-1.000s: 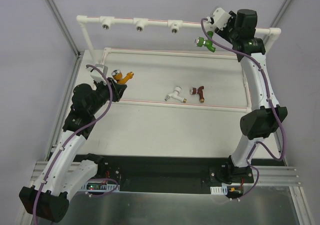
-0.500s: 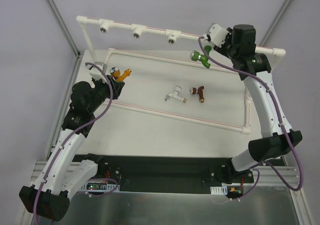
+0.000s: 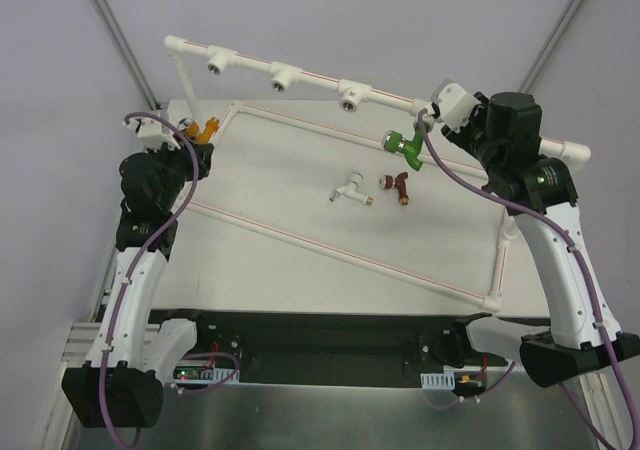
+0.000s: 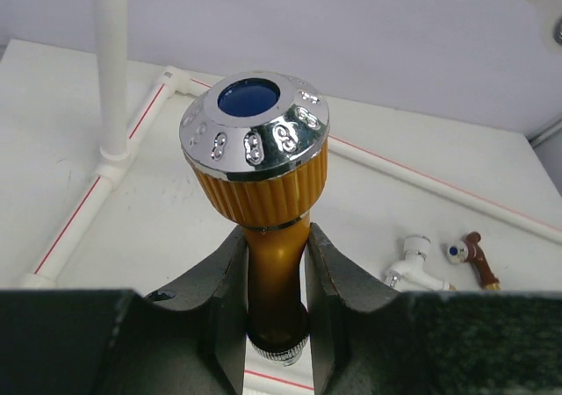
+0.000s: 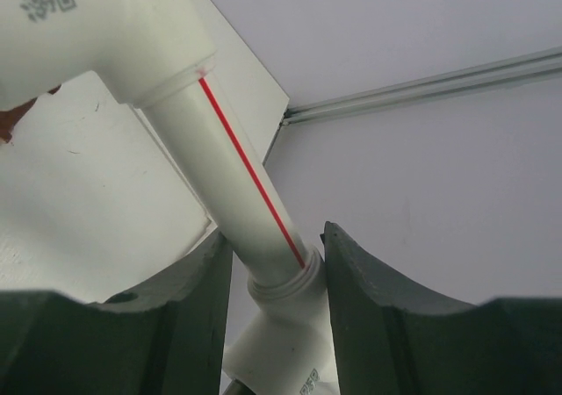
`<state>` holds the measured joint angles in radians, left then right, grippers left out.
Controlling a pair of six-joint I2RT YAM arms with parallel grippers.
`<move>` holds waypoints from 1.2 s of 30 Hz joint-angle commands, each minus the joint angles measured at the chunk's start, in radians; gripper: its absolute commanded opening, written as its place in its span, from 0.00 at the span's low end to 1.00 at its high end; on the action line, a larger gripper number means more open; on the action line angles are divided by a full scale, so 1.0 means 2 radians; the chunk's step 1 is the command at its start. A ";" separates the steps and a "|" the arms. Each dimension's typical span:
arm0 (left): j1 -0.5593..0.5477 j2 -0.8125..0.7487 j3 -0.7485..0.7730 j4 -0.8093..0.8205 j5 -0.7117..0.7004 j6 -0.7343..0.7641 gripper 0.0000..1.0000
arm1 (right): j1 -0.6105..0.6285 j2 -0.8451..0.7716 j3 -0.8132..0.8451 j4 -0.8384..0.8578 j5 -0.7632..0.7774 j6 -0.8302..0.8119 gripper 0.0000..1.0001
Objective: Install the water faucets
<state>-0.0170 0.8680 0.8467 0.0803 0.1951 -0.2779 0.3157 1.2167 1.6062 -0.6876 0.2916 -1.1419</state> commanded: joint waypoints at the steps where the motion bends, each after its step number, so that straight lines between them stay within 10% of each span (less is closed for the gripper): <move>1: 0.039 0.025 0.024 0.090 0.067 -0.078 0.00 | -0.003 -0.048 -0.013 0.034 -0.007 0.070 0.02; 15: 0.107 0.120 0.091 0.211 0.158 -0.264 0.00 | -0.002 -0.072 -0.030 0.055 -0.052 0.095 0.02; 36: 0.108 0.180 0.146 0.205 0.198 -0.320 0.00 | 0.012 -0.083 -0.050 0.073 -0.071 0.098 0.02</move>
<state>0.1974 1.2160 1.0668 0.4358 0.5488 -0.8879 0.3164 1.0893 1.5009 -0.6449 0.2050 -1.0737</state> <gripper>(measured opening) 0.245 0.448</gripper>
